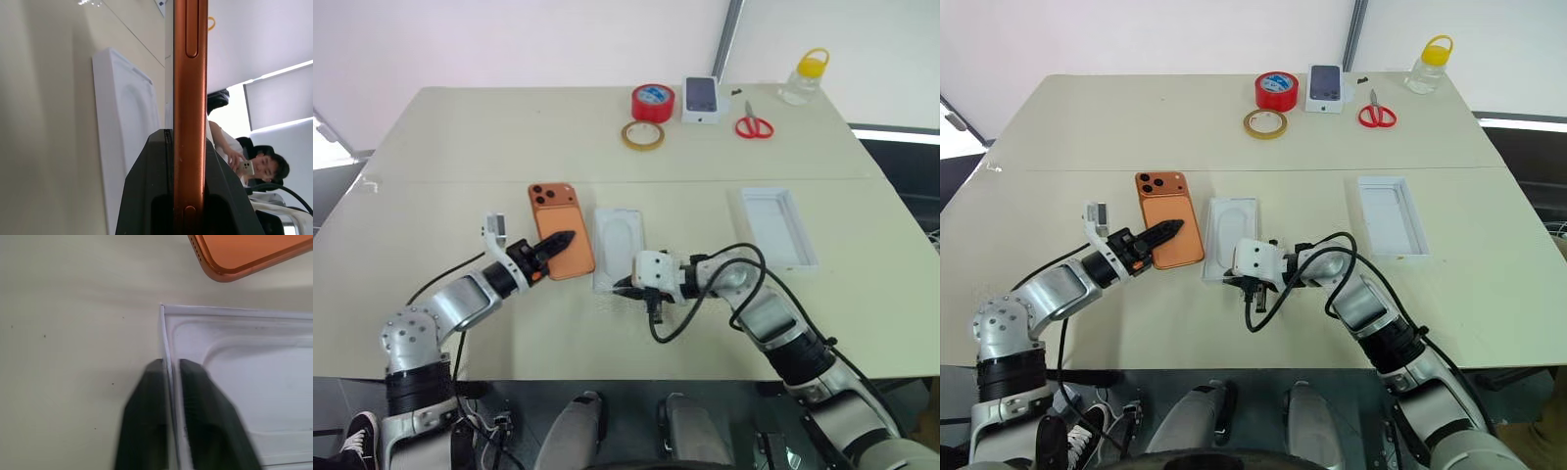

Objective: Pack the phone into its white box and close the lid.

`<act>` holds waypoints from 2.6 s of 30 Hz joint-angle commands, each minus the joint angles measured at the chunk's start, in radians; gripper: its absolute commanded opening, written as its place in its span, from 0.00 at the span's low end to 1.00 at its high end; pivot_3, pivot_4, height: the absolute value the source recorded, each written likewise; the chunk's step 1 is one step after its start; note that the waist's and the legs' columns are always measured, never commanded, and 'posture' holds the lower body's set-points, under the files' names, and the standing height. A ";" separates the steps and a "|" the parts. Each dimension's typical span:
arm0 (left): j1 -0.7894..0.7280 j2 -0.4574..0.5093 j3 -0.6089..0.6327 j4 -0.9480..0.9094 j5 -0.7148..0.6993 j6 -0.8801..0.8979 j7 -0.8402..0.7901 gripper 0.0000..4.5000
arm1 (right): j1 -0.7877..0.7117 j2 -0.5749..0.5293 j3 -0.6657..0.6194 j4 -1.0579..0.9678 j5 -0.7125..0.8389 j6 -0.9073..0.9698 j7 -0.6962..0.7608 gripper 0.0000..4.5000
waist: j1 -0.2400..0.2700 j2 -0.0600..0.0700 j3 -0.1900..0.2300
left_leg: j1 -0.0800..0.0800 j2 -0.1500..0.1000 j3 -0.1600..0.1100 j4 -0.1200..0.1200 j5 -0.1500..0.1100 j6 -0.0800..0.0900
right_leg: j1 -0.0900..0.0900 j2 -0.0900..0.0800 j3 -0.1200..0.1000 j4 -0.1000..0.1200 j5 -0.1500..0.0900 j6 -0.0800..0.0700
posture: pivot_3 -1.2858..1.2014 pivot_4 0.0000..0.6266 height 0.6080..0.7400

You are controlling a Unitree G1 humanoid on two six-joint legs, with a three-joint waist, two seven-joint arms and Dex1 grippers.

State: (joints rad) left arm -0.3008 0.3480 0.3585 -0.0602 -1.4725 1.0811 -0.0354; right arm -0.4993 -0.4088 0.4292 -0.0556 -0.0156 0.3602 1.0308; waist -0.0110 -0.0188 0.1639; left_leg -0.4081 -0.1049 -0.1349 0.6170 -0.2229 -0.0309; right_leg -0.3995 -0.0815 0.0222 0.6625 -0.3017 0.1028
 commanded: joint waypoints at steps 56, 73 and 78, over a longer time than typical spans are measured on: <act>-0.268 0.008 -0.156 0.038 0.364 0.265 -0.174 0.81 | -0.078 -0.139 -0.246 0.251 0.112 -0.264 0.019 1.00 | -0.003 0.000 0.000 | -0.001 0.000 0.001 0.003 0.000 0.000 | 0.000 0.000 0.000 0.002 0.000 0.000 | 0.52 0.24 1.00; -0.247 0.063 -0.016 -0.068 0.355 0.299 -0.102 0.81 | -0.097 -0.119 -0.244 0.276 0.106 -0.278 0.008 1.00 | -0.004 0.000 0.000 | 0.000 0.000 0.001 0.004 0.000 0.000 | 0.000 0.000 0.001 0.003 0.000 0.000 | 0.52 0.24 1.00; -0.216 0.119 -0.030 -0.093 0.432 0.195 -0.164 0.53 | -0.105 -0.110 -0.250 0.288 0.123 -0.256 0.019 0.88 | -0.004 0.000 0.000 | 0.000 0.000 0.001 0.004 0.000 0.000 | 0.000 0.000 0.001 0.003 0.000 0.000 | 0.52 0.24 1.00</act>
State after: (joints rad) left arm -0.5333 0.4291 0.3411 -0.0991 -1.0877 1.3426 -0.1531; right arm -0.5761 -0.5256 0.1985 0.2408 0.0851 0.1026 1.0472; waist -0.0146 -0.0190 0.1642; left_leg -0.4086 -0.1050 -0.1336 0.6212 -0.2227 -0.0311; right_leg -0.3995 -0.0811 0.0227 0.6654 -0.3016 0.1032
